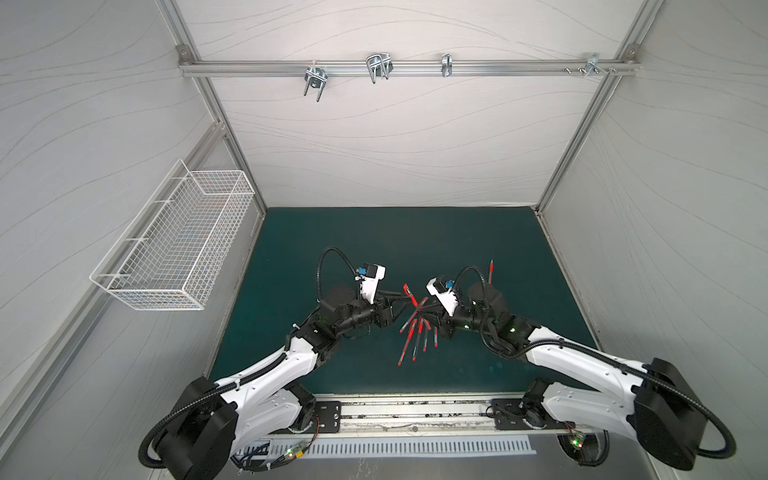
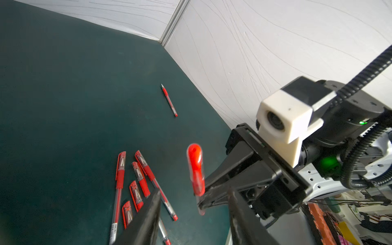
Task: Remove pen caps from pens
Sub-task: Pass the pen.
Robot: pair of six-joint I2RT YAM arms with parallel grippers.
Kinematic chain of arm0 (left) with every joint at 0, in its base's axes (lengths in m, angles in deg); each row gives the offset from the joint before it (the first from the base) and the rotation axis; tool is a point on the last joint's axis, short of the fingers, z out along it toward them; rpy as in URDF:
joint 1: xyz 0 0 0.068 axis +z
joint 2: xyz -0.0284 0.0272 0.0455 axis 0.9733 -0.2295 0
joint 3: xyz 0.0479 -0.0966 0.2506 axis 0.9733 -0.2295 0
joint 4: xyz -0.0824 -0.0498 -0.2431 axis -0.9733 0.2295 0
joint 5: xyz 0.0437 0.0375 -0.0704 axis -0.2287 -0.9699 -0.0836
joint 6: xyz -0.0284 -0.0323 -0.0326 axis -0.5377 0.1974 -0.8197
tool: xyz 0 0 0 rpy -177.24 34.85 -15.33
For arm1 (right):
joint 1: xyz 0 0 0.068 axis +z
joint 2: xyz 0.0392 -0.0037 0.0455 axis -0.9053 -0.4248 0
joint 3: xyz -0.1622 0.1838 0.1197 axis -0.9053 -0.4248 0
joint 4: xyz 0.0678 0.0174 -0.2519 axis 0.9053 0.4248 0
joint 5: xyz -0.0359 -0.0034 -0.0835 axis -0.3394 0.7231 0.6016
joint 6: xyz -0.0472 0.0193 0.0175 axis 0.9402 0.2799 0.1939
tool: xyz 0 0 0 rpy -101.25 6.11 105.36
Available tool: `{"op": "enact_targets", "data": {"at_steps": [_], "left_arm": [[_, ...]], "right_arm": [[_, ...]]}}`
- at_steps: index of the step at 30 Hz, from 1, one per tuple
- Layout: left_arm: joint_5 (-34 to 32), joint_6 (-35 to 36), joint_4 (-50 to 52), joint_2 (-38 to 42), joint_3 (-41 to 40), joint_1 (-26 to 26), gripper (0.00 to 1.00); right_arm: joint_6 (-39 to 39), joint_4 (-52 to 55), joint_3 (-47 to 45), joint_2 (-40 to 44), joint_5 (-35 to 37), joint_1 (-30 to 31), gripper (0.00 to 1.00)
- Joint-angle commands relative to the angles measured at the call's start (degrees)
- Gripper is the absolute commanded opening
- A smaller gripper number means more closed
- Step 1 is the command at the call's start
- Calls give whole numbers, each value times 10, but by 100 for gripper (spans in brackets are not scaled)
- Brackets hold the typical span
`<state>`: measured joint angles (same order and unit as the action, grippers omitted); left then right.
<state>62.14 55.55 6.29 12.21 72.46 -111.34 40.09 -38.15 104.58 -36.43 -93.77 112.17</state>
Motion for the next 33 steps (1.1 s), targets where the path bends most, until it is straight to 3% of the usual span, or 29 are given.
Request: {"op": "enact_targets", "data": {"at_steps": [1, 14, 22, 33], "left_arm": [[0, -6, -36, 11, 4, -2, 50], [-12, -6, -30, 0, 7, -2, 39], [-13, -4, -26, -3, 8, -1, 24], [7, -9, -33, -32, 19, -1, 28]], "right_arm": [[31, -9, 14, -9, 10, 10, 0], [56, -15, 16, -24, 10, 37, 0], [61, -14, 17, -24, 27, 45, 0], [53, -25, 16, -23, 42, 45, 0]]}}
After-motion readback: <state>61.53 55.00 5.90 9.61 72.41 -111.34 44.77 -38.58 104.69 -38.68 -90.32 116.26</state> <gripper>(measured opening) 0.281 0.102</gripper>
